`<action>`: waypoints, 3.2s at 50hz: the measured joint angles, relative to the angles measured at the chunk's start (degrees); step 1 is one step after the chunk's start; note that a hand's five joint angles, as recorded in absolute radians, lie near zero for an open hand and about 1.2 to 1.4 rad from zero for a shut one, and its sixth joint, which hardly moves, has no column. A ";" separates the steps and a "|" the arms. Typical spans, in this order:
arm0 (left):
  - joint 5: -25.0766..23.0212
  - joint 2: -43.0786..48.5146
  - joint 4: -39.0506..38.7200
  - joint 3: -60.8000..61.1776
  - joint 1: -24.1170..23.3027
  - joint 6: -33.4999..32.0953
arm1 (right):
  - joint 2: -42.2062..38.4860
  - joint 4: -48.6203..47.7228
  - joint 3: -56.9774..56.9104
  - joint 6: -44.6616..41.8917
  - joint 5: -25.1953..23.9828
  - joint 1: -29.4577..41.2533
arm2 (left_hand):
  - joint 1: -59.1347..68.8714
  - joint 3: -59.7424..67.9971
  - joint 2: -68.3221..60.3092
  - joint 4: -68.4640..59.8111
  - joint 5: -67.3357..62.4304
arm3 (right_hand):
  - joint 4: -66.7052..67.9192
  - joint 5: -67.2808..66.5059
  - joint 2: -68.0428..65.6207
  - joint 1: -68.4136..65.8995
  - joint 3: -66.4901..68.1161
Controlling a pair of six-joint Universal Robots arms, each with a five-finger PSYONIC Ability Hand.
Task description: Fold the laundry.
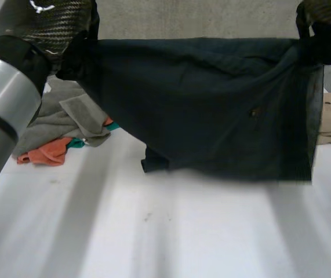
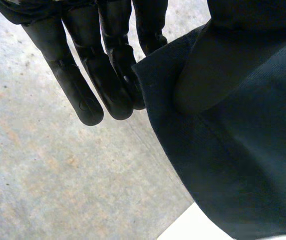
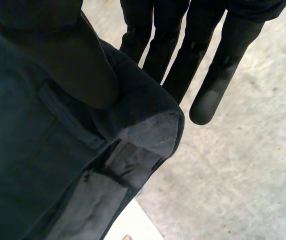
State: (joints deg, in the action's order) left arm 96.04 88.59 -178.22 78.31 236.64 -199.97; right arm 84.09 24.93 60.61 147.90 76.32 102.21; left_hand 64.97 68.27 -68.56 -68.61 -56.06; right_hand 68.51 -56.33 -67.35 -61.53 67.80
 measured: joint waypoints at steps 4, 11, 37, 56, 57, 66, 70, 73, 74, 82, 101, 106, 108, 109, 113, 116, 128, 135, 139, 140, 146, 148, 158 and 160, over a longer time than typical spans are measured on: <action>-0.53 7.64 -0.08 -2.15 1.66 -0.42 | -5.15 0.19 -0.20 -2.72 0.53 0.55 | 0.00 0.00 0.00 0.00 0.00 | 0.00 0.00 0.00 0.00 0.00; -1.03 23.54 -2.06 -7.03 3.53 -0.87 | -15.96 -2.56 -0.35 -4.76 2.67 1.96 | 0.00 0.00 0.00 -0.02 0.00 | 0.00 0.00 0.00 0.00 0.00; -0.78 22.29 -33.20 -11.73 4.33 -0.60 | -18.65 -46.12 -5.73 0.06 7.77 6.39 | 0.00 0.07 -0.06 -0.21 -0.75 | 0.01 -0.78 0.00 0.00 0.11; -0.65 29.18 -19.55 16.67 -1.34 -0.18 | -32.54 -29.96 14.53 -3.65 1.54 5.72 | 0.00 0.08 -0.07 -0.23 -0.75 | 0.11 -0.78 0.00 0.00 0.72; -0.64 29.00 -18.89 16.95 -1.42 -0.17 | -32.36 -29.91 15.14 -3.82 1.59 5.72 | 0.00 0.08 -0.07 -0.23 -0.75 | 0.12 -0.78 0.00 0.00 0.72; -0.54 18.94 -4.76 22.50 -1.91 -0.21 | -23.00 -23.49 26.44 -6.85 1.61 5.71 | 0.00 0.08 -0.07 -0.23 -0.75 | 0.15 -0.78 0.00 0.00 0.72; -0.67 13.48 2.63 24.30 -2.62 -0.67 | -18.73 -19.11 29.51 -8.38 1.52 5.71 | 0.00 0.08 -0.07 -0.23 -0.75 | 0.15 -0.78 0.00 0.00 0.72; -0.88 10.12 9.15 25.06 -4.17 -0.88 | -13.16 -12.42 33.12 -11.58 1.53 5.59 | 0.00 0.08 -0.07 -0.23 -0.75 | 0.15 -0.78 0.00 0.00 0.72; -0.94 9.49 10.80 25.17 -4.71 -0.90 | -12.76 -11.88 33.39 -11.91 1.54 5.58 | 0.00 0.08 -0.07 -0.23 -0.75 | 0.16 -0.78 0.00 0.00 0.72; -1.00 6.26 22.48 24.76 -11.17 -0.87 | -4.92 0.74 39.57 -21.11 2.96 4.68 | 0.00 0.08 -0.07 -0.23 -0.75 | 0.16 -0.78 0.00 0.00 0.72; -0.34 16.30 -1.80 16.01 -4.88 0.66 | -2.58 -16.04 40.45 -10.69 4.19 3.77 | 0.00 0.08 -0.07 -0.23 -0.75 | -37.84 36.96 36.70 30.58 -37.01; 1.59 22.23 -3.71 10.40 -4.78 1.87 | 2.97 -9.69 40.12 -4.98 3.94 3.71 | 0.00 0.08 -0.07 -0.23 -0.75 | -42.67 41.53 40.87 34.61 -41.40; 2.58 23.92 -3.78 8.77 -4.78 2.20 | 4.58 -7.14 40.29 -3.94 3.77 3.67 | 0.00 0.08 -0.07 -0.23 -0.75 | -43.41 42.17 40.98 35.17 -41.87; 3.33 25.08 -3.76 7.70 -4.78 2.40 | 5.91 -5.03 40.65 -3.15 3.60 3.64 | 0.00 0.08 -0.07 -0.23 -0.75 | -43.84 42.57 40.98 35.34 -42.17; 5.04 27.64 -3.60 5.60 -4.75 2.74 | 8.46 -1.80 42.07 -1.66 3.30 3.59 | 0.00 0.08 -0.07 -0.23 -0.75 | -44.65 43.44 41.41 35.36 -42.72; 5.61 28.57 -3.50 5.08 -4.75 2.80 | 11.19 -1.27 45.65 -0.15 3.11 3.58 | 0.00 0.08 -0.07 -0.23 -0.75 | -45.66 44.54 42.59 37.17 -43.75; 5.70 28.60 -3.73 5.14 -4.51 2.72 | 10.96 -12.32 56.34 0.34 3.65 3.66 | 0.00 0.08 -0.07 -0.23 -0.75 | -45.67 44.54 42.59 37.17 -43.75; 5.96 28.63 -4.07 5.19 -3.21 2.63 | 7.28 -19.21 59.26 0.20 4.04 3.58 | 0.00 0.08 -0.07 -0.23 -0.75 | -43.10 40.77 42.41 35.59 -42.45; 6.12 28.64 -3.96 5.61 -2.87 2.69 | 4.24 -22.04 59.88 -0.10 4.62 3.58 | 0.00 0.08 -0.07 -0.23 -0.75 | -30.72 28.30 29.30 24.56 -30.07; 6.14 28.57 -3.88 5.78 -2.85 2.71 | 3.36 -22.79 59.86 -0.22 4.96 3.61 | 0.00 0.08 -0.07 -0.23 -0.75 | -25.66 24.30 24.37 21.15 -24.99; 6.10 25.24 -2.23 7.76 -3.12 2.81 | 1.37 -25.31 56.98 -2.06 8.93 3.77 | 0.00 0.08 -0.07 -0.23 -0.75 | -0.45 -0.97 0.76 2.28 -0.09; 6.01 22.28 -0.84 8.53 -3.38 2.82 | 3.07 -25.35 54.47 -3.39 10.70 3.88 | 0.00 0.08 -0.07 -0.23 -0.76 | -0.11 -1.15 0.25 1.14 0.16; 5.59 0.25 5.73 7.66 -5.74 2.36 | 16.20 -16.14 32.70 -9.16 13.46 4.93 | 0.00 0.08 -0.07 -0.23 -0.76 | 0.00 -1.16 0.25 -0.36 0.18; 5.59 -4.28 6.24 6.46 -5.98 2.22 | 16.93 -12.57 27.05 -9.41 12.74 4.90 | 0.00 0.08 -0.07 -0.23 -0.75 | 0.01 -1.16 0.25 -1.38 0.18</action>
State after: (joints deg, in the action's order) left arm 101.63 84.31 -171.98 84.78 230.66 -197.75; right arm 101.02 12.36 87.66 138.49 89.06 107.11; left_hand 64.97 68.35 -68.63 -68.85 -56.81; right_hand 68.52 -57.49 -67.10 -62.91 67.98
